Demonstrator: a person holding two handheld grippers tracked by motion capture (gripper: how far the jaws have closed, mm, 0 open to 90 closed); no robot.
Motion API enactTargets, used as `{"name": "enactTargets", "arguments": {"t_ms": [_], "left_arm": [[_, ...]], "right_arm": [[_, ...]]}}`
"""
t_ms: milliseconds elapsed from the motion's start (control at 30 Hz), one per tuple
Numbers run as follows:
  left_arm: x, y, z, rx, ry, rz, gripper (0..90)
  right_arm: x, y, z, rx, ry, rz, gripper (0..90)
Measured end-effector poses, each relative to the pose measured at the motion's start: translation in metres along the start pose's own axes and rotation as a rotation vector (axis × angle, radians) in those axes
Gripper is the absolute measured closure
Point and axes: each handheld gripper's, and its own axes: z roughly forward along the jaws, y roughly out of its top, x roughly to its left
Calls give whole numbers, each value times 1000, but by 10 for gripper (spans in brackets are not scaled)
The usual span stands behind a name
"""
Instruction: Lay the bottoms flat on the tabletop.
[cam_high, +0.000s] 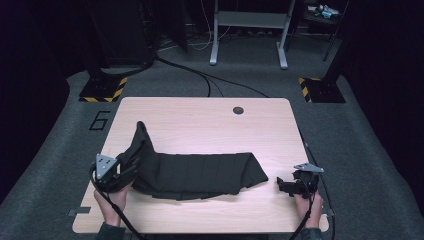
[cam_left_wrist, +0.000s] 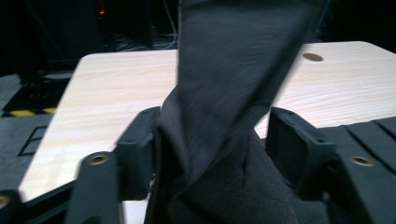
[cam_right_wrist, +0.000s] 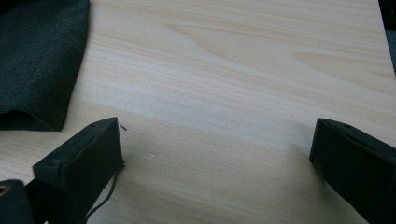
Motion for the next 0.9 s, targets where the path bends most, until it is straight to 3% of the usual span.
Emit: {"name": "enactTargets", "arguments": {"t_ms": [200,300,400,467,533,600,700,800,900], "left_arm": [[17,-13,-12,-1,37,-35,271],[20,-13,-17,-4,40,-26,247],[24,-11,-14,26,27,-11,210],[28,-10,-8,59,22,5,186],[32,-10,3,92,15,14,153],[37,-10,19,169,3,37,139],[43,-14,36,239,-7,39,101],[48,-19,48,280,-7,35,91],[49,-28,56,320,-16,32,93]], "right_arm": [[0,1,0,11,12,-19,7],[1,2,0,27,23,-24,0],[3,4,-1,42,34,-15,0],[9,6,-3,18,83,4,0],[24,13,-6,1,103,-20,0],[42,24,-9,-19,143,-50,0],[73,43,-8,-38,213,-100,0],[105,60,-2,-37,251,-175,0],[128,73,9,-23,297,-207,0]]}}
